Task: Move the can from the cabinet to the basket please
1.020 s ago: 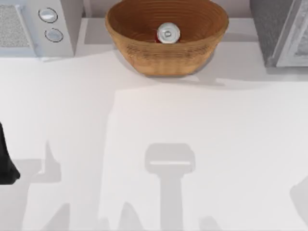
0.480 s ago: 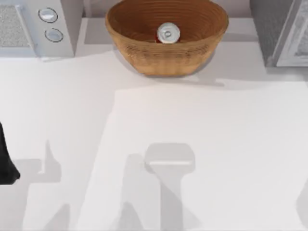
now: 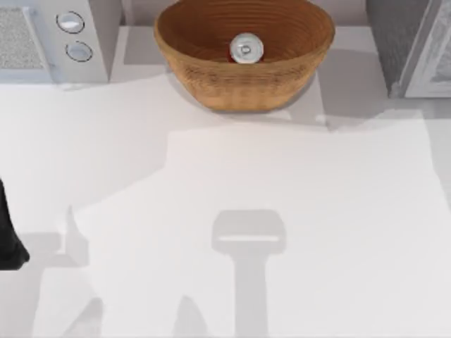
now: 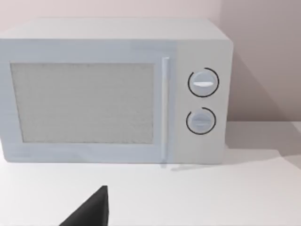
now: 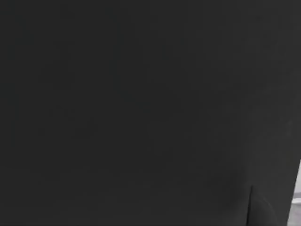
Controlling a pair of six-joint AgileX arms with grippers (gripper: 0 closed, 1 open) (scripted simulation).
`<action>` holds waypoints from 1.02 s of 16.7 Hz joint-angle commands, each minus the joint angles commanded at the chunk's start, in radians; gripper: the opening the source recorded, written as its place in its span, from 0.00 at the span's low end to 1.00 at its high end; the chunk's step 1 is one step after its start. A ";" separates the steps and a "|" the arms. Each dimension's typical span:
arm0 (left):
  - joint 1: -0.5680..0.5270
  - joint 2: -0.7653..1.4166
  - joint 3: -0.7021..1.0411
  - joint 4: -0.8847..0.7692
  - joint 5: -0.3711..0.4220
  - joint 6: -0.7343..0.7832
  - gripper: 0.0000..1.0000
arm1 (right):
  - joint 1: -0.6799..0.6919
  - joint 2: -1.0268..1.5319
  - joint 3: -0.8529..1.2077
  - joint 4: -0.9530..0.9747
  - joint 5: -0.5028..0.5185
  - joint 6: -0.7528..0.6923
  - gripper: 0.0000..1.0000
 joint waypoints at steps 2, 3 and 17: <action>0.000 0.000 0.000 0.000 0.000 0.000 1.00 | 0.166 -0.010 -0.012 -0.005 0.166 0.000 1.00; 0.000 0.000 0.000 0.000 0.000 0.000 1.00 | 0.235 -0.014 -0.017 -0.008 0.236 -0.001 1.00; 0.000 0.000 0.000 0.000 0.000 0.000 1.00 | 0.388 -0.004 -0.012 -0.013 0.435 -0.015 1.00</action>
